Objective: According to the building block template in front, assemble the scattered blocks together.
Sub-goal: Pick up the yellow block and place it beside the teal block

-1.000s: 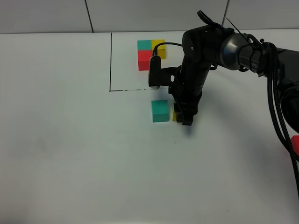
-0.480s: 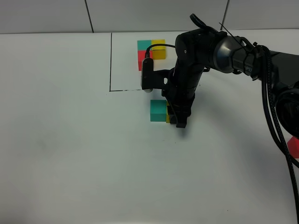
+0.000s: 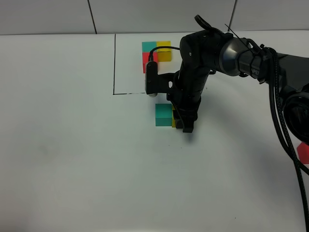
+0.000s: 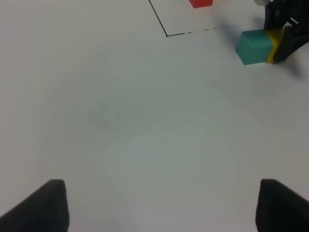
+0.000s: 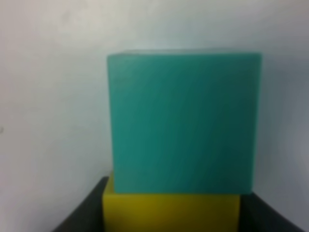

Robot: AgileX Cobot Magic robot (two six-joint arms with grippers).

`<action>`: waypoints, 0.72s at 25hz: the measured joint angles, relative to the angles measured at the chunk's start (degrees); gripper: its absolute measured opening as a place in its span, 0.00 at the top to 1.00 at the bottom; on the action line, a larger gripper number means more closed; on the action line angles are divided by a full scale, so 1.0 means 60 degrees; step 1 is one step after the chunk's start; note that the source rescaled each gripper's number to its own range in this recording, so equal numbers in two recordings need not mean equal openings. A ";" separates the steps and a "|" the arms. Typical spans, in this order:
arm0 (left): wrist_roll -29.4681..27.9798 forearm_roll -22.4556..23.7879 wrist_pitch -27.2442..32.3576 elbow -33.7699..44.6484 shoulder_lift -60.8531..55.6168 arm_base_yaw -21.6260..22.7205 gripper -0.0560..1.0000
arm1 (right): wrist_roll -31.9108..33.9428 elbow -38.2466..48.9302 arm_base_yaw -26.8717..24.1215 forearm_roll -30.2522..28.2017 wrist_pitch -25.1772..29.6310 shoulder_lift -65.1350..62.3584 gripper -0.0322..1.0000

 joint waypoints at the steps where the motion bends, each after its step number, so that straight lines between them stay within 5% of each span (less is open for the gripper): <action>1: 0.0000 0.0000 0.0000 0.0000 0.0000 0.0000 0.19 | 0.0000 0.0000 0.0000 -0.0027 -0.0008 0.0000 0.96; 16: 0.0000 0.0000 0.0000 0.0000 0.0000 0.0000 0.19 | -0.0263 0.0000 -0.0012 -0.0016 -0.0045 0.0000 0.96; 18: 0.0000 0.0000 0.0000 0.0000 0.0000 0.0000 0.19 | -0.0305 0.0000 -0.0021 -0.0026 -0.0228 0.0061 0.89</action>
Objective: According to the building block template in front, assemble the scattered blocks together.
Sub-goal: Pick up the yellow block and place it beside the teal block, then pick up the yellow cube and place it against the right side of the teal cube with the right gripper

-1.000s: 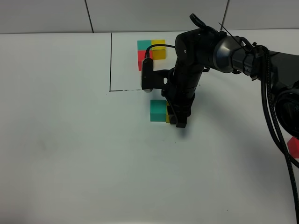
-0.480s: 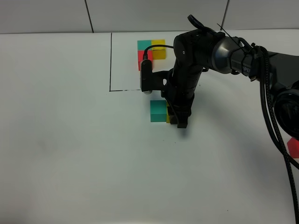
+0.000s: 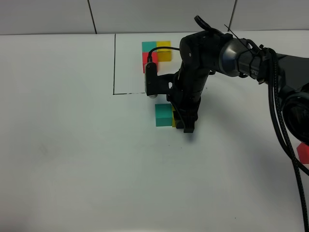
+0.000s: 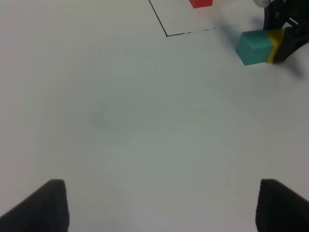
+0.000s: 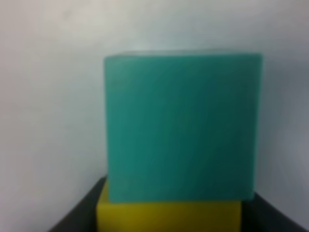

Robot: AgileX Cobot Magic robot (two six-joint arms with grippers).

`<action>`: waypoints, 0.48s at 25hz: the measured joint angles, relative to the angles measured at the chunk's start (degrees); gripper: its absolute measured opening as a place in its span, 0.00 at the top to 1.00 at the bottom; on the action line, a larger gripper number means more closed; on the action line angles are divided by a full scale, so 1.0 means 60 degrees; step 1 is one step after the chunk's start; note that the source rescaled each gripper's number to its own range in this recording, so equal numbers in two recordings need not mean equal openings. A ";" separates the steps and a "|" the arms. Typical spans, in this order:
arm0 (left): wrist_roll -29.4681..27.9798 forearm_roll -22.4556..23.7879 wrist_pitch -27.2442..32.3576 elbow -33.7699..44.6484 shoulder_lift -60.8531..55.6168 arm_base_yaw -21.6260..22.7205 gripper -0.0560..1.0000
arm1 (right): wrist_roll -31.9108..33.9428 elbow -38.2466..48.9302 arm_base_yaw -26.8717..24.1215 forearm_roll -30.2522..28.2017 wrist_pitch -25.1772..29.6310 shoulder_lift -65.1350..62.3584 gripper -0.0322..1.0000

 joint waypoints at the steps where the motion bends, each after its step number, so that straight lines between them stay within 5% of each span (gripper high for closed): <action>1: 0.0000 0.0000 0.0000 0.0000 0.0000 0.0000 0.19 | -0.0010 -0.0011 -0.0037 0.0021 -0.0088 0.0033 0.82; 6: 0.0000 0.0000 0.0000 0.0000 0.0000 0.0000 0.19 | -0.0023 -0.0011 -0.0186 0.0092 -0.0298 0.0033 0.48; 12: 0.0000 0.0000 0.0000 0.0000 0.0000 0.0000 0.19 | 0.0139 0.0018 -0.0308 0.0033 -0.0106 -0.0068 0.40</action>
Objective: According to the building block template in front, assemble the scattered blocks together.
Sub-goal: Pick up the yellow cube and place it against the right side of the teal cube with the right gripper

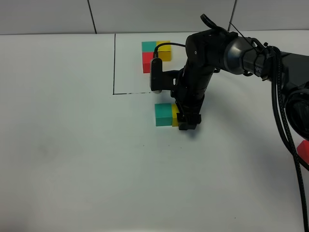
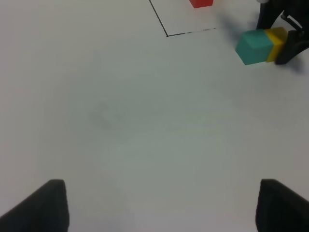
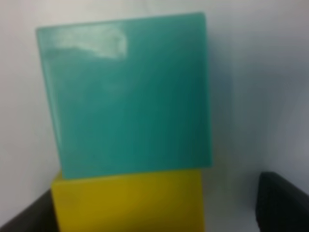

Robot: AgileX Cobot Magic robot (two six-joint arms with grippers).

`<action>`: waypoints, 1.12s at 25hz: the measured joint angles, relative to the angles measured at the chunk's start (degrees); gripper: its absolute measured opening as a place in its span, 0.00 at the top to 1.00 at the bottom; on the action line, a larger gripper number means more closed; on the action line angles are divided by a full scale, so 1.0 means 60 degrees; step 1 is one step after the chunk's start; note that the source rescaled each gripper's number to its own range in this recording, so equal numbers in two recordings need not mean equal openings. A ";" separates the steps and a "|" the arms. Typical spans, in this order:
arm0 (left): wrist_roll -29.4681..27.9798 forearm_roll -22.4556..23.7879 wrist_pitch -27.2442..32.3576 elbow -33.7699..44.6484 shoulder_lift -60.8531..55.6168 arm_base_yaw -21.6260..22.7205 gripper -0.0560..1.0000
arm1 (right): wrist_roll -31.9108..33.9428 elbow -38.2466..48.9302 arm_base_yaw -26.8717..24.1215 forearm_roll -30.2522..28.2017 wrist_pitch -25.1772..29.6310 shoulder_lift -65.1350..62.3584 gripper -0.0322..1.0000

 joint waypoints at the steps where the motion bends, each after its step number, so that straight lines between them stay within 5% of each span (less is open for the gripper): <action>1: 0.0000 0.0000 0.0000 0.0000 0.0000 0.0000 0.19 | 0.0068 0.0010 -0.0036 -0.0055 0.0117 -0.0011 0.40; 8: 0.0000 0.0000 0.0000 0.0000 0.0000 0.0000 0.19 | 0.1149 0.0054 -0.0662 -0.0140 0.1149 -0.0818 0.39; 15: 0.0000 0.0000 0.0000 0.0000 0.0000 0.0000 0.19 | 0.3743 0.0660 -0.1861 -0.0393 0.1836 -0.2182 0.39; 23: 0.0000 0.0000 0.0000 0.0000 0.0000 0.0000 0.19 | 0.6758 0.4937 -0.3183 -0.0793 -0.0407 -0.5077 0.38; 28: 0.0000 0.0000 0.0000 0.0000 0.0000 0.0000 0.19 | 0.8825 0.6554 -0.4059 -0.1307 -0.0597 -0.6458 0.19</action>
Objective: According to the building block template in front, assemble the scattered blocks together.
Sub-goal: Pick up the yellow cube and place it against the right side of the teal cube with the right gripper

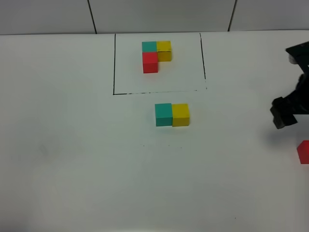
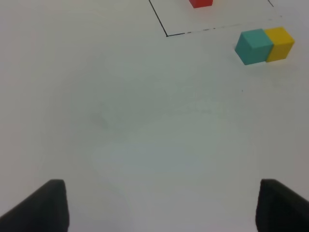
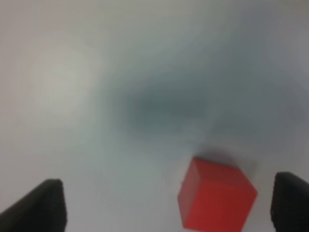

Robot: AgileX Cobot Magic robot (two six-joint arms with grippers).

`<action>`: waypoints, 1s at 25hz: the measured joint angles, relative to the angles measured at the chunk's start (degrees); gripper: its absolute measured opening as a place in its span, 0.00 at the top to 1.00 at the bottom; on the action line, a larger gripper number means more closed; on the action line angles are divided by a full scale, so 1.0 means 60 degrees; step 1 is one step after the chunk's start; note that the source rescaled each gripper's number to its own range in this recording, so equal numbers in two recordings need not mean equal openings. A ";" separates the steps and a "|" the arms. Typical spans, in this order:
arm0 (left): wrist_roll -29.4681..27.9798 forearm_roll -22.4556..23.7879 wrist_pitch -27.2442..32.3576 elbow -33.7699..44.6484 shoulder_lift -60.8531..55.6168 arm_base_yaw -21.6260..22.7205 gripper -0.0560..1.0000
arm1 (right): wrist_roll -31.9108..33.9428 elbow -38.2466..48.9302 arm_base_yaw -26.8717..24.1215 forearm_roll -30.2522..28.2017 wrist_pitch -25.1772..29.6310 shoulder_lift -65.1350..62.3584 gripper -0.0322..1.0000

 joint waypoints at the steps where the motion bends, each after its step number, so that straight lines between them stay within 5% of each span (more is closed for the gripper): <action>1: 0.0000 0.0000 0.0000 0.0000 0.0000 0.0000 0.19 | 0.0284 0.0257 -0.0256 -0.0021 -0.0027 -0.0162 0.16; 10: 0.0000 0.0000 0.0000 0.0000 0.0000 0.0000 0.19 | 0.0721 0.1979 -0.2111 0.0392 -0.1224 -0.0434 0.12; 25: 0.0000 0.0000 0.0000 0.0000 0.0000 0.0000 0.19 | -0.0173 0.2529 -0.2371 0.0792 -0.3068 0.0795 0.11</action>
